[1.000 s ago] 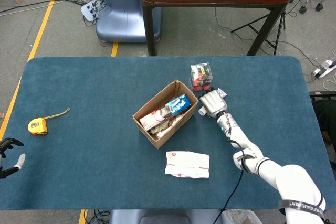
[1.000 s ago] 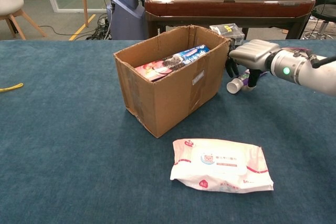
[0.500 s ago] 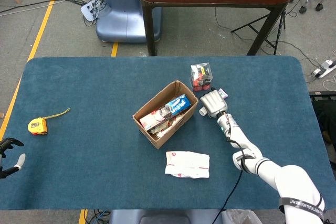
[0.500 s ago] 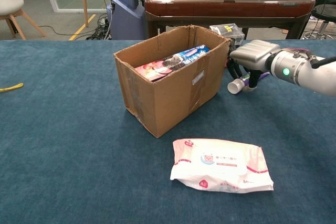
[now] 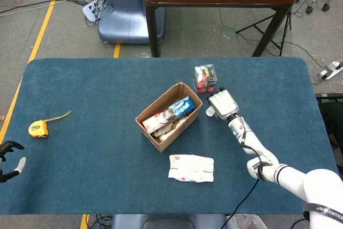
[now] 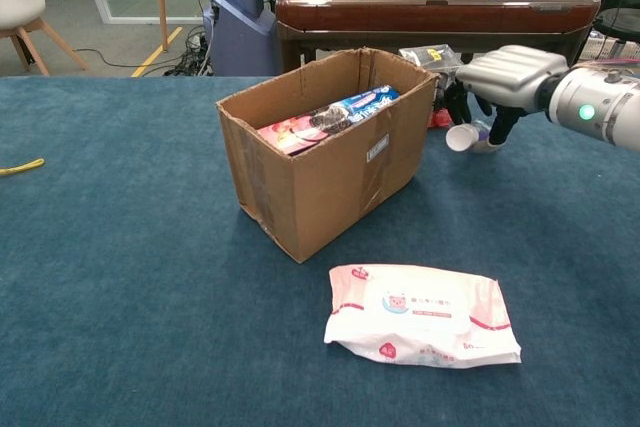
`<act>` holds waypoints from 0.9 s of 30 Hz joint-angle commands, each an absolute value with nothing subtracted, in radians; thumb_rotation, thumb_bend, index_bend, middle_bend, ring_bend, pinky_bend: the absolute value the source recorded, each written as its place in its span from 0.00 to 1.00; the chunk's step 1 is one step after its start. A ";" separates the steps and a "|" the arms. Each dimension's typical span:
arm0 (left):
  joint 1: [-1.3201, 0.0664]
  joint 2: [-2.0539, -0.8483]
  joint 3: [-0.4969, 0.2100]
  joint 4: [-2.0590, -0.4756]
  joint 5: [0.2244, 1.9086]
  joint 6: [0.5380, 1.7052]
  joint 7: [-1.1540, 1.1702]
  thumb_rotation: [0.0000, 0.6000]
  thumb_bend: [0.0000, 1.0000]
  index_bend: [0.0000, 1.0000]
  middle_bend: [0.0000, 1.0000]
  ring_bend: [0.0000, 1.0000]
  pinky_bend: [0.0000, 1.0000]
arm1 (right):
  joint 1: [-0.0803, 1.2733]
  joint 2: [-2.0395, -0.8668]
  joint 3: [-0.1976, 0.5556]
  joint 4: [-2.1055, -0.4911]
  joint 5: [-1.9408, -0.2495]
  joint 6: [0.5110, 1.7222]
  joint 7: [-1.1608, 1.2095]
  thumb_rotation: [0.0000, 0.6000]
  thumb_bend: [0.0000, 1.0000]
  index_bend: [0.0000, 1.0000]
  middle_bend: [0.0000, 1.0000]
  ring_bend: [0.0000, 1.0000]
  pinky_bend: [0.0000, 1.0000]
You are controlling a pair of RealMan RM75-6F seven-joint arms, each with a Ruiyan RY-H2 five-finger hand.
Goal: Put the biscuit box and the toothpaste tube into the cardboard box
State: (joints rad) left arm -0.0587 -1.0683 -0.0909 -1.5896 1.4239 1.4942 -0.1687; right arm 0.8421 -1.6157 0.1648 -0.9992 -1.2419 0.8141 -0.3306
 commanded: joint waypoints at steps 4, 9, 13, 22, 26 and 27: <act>-0.059 -1.068 -0.091 -1.590 1.424 1.494 -0.169 1.00 0.33 0.43 0.41 0.41 0.53 | 0.787 -1.507 0.186 -1.151 -1.251 0.921 -0.321 1.00 0.27 0.64 0.61 0.49 0.29; -0.059 -1.068 -0.091 -1.590 1.424 1.494 -0.169 1.00 0.33 0.43 0.41 0.41 0.53 | 0.760 -1.450 0.203 -1.228 -1.258 0.978 -0.300 1.00 0.27 0.65 0.61 0.49 0.29; -0.059 -1.068 -0.091 -1.590 1.424 1.494 -0.169 1.00 0.33 0.43 0.41 0.41 0.53 | 0.743 -1.414 0.213 -1.271 -1.265 1.014 -0.281 1.00 0.27 0.65 0.61 0.49 0.29; -0.059 -1.068 -0.091 -1.590 1.424 1.494 -0.169 1.00 0.33 0.43 0.41 0.41 0.53 | 0.731 -1.363 0.243 -1.340 -1.280 1.065 -0.250 1.00 0.27 0.65 0.61 0.49 0.29; -0.059 -1.068 -0.091 -1.590 1.424 1.494 -0.169 1.00 0.33 0.43 0.41 0.41 0.53 | 0.743 -1.343 0.267 -1.391 -1.285 1.084 -0.271 1.00 0.27 0.65 0.61 0.49 0.29; -0.059 -1.068 -0.091 -1.590 1.424 1.494 -0.169 1.00 0.33 0.43 0.41 0.41 0.53 | 0.746 -1.338 0.272 -1.405 -1.286 1.087 -0.278 1.00 0.27 0.65 0.61 0.49 0.29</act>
State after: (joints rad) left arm -0.0587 -1.0683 -0.0909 -1.5896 1.4239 1.4942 -0.1687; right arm 0.7398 -1.3478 0.2611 -1.3869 -1.2828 1.0784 -0.2671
